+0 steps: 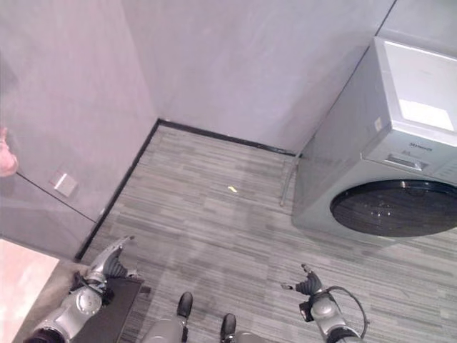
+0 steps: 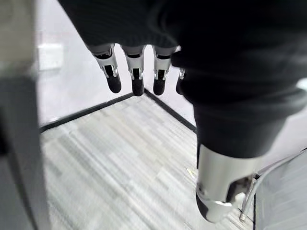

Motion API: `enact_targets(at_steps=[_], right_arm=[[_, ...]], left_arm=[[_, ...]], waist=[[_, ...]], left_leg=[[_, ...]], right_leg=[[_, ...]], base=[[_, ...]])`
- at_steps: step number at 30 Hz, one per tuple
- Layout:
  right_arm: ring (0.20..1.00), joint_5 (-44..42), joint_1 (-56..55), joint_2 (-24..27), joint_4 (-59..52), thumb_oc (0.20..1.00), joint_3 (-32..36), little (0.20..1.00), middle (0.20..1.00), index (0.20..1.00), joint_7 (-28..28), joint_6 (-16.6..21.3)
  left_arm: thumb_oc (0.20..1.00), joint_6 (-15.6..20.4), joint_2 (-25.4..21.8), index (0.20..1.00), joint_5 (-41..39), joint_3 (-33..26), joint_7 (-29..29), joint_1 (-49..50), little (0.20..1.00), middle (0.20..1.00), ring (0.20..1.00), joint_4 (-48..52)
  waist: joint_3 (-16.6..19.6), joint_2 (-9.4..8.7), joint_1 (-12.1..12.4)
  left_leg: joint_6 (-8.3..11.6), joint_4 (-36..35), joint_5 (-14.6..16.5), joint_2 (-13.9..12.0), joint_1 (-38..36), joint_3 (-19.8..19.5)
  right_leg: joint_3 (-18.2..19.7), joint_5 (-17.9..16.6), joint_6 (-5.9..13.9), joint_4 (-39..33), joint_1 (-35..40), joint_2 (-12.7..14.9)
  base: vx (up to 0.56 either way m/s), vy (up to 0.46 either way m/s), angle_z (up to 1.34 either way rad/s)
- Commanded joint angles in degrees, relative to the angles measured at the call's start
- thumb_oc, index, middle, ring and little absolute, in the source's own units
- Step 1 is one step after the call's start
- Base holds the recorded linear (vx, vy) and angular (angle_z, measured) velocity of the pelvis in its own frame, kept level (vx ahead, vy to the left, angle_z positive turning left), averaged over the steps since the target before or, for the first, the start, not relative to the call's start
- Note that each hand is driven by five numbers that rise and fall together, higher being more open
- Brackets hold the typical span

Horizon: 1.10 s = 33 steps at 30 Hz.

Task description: Put brush and paste in cup on sink, flatten towel.

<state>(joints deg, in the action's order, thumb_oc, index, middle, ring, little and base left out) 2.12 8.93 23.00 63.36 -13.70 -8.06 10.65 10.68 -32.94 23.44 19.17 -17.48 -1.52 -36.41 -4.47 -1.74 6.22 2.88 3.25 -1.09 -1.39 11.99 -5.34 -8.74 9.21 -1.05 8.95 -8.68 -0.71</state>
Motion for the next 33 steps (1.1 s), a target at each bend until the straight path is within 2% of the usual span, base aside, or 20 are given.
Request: enact_targets(at_steps=[1, 10, 16, 22, 33], right_arm=[[1.0, -2.0, 0.9, 1.1, -3.6, 1.0, -0.5, 1.0, 1.0, 1.0, -0.7, 1.8], [1.0, -1.5, 0.6, 0.5, -4.5, 1.0, -1.0, 1.0, 1.0, 1.0, -0.4, 1.5], [1.0, -0.8, 2.1, -0.9, -3.1, 1.0, -2.3, 1.0, 1.0, 1.0, -0.4, 1.1], [1.0, -0.5, 3.5, -2.5, -7.3, 1.0, -4.1, 1.0, 1.0, 1.0, -0.8, 1.3], [1.0, -0.4, 3.7, -2.5, -10.6, 1.0, -4.2, 1.0, 1.0, 1.0, -0.7, 1.4]], left_arm=[[1.0, 0.2, -5.4, 1.0, -0.4, -2.4, -2.3, -3.3, 1.0, 1.0, 1.0, -0.9], [1.0, 0.7, -5.9, 1.0, -2.4, -3.8, -1.8, -3.7, 1.0, 1.0, 1.0, 4.1], [1.0, 0.7, -4.7, 1.0, -2.9, -3.6, -1.7, -3.4, 1.0, 1.0, 1.0, 3.3], [1.0, 0.5, -4.2, 1.0, -3.6, -4.1, -1.9, -3.0, 1.0, 1.0, 1.0, 2.6], [1.0, 0.5, -4.7, 1.0, -4.3, -4.9, -2.1, -3.6, 1.0, 1.0, 1.0, 3.2]], waist=[[-0.5, -2.0, -0.4], [1.2, -0.87, 0.9], [2.4, -0.31, 1.8], [2.4, 0.0, 2.2], [2.3, -0.98, 2.0]], left_leg=[[-4.86, 4.4, 6.6, 5.1, -1.8, -3.1], [-5.96, 1.0, 6.5, 5.8, -4.7, -3.5], [-5.96, -0.6, 5.9, 5.9, -6.0, -3.5], [-6.19, 0.4, 6.7, 5.9, -6.3, -3.4], [-6.49, 2.3, 7.6, 5.9, -6.5, -2.1]], right_leg=[[-7.7, -2.5, 5.16, -2.5, 1.5, 1.3], [-8.3, -2.5, 5.64, -3.2, 3.0, 2.0], [-9.0, -2.9, 5.74, -5.4, 4.7, 2.0], [-9.4, -2.1, 5.64, -4.5, 5.2, 2.2], [-9.6, -2.1, 6.35, -3.3, 5.7, 2.7]], base=[[0.03, 0.04, 0.08], [0.06, 0.053, 0.11], [0.04, 0.018, 0.08], [0.05, 0.022, 0.04], [0.05, 0.056, -0.02]])
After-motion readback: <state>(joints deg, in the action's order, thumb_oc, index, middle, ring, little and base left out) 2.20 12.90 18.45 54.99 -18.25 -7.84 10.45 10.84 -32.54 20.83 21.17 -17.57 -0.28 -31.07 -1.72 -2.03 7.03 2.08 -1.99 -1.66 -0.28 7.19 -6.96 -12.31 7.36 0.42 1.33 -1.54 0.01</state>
